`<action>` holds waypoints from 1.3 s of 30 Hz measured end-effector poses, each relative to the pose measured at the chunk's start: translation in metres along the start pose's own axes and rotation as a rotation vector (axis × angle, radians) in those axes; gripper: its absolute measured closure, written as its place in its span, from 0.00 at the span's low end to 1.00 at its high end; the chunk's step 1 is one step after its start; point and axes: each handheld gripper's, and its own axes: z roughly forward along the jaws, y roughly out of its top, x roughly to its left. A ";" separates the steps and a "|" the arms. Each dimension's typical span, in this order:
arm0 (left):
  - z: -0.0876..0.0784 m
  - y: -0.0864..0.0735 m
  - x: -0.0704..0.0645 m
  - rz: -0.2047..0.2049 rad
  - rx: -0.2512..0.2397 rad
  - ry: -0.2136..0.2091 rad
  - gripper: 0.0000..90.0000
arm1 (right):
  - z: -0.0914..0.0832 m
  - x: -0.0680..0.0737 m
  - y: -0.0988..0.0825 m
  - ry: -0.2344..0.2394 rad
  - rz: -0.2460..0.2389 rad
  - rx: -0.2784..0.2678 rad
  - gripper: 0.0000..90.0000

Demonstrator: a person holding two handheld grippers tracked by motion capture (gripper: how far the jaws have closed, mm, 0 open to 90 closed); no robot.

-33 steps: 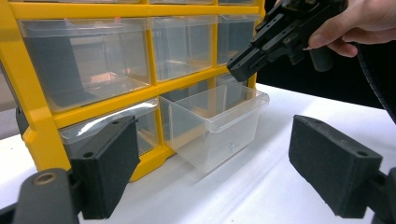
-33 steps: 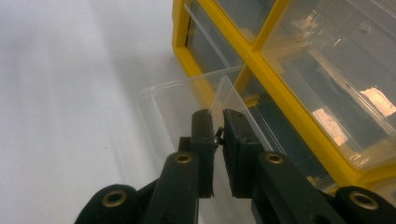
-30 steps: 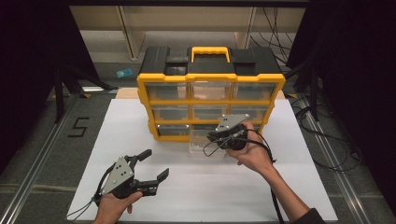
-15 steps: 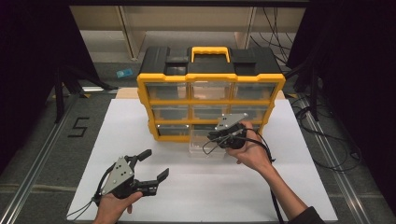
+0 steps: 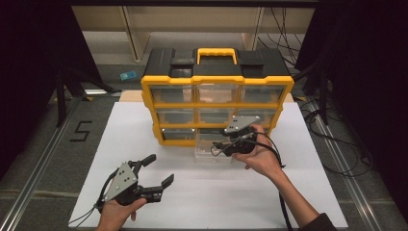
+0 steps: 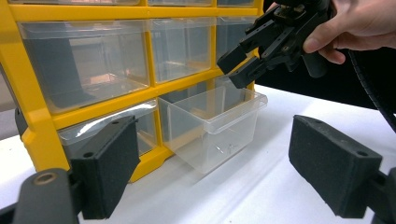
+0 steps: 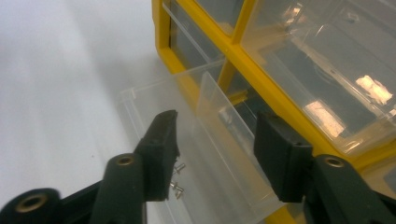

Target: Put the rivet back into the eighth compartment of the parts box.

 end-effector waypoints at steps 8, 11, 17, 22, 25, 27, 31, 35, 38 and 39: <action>0.000 0.000 0.000 0.000 0.001 0.001 0.18 | -0.015 0.008 0.000 0.009 0.040 -0.087 0.44; 0.000 0.000 0.000 0.002 0.004 0.001 0.18 | -0.021 0.010 0.000 0.009 0.053 -0.133 0.41; 0.000 0.000 0.000 0.000 0.003 0.002 0.18 | -0.031 0.017 -0.005 0.028 0.071 -0.165 0.38; -0.001 0.000 0.001 0.000 0.003 0.003 0.18 | -0.035 0.019 -0.009 0.027 0.095 -0.197 0.35; 0.000 0.000 0.001 0.004 0.002 0.004 0.18 | -0.038 0.020 -0.013 0.018 0.098 -0.215 0.35; 0.000 0.000 0.001 0.002 0.002 0.003 0.18 | -0.042 0.021 -0.016 0.022 0.103 -0.217 0.35; 0.000 0.000 0.000 0.001 0.004 0.003 0.18 | -0.047 0.022 -0.022 0.022 0.122 -0.235 0.35; 0.000 0.000 0.001 0.003 0.001 0.004 0.18 | -0.050 0.021 -0.027 0.027 0.146 -0.265 0.34; -0.001 0.000 0.001 0.003 0.000 0.003 0.18 | -0.050 0.021 -0.031 0.012 0.148 -0.288 0.34; 0.000 0.000 0.001 0.003 0.000 0.003 0.18 | -0.051 0.022 -0.032 0.020 0.159 -0.281 0.33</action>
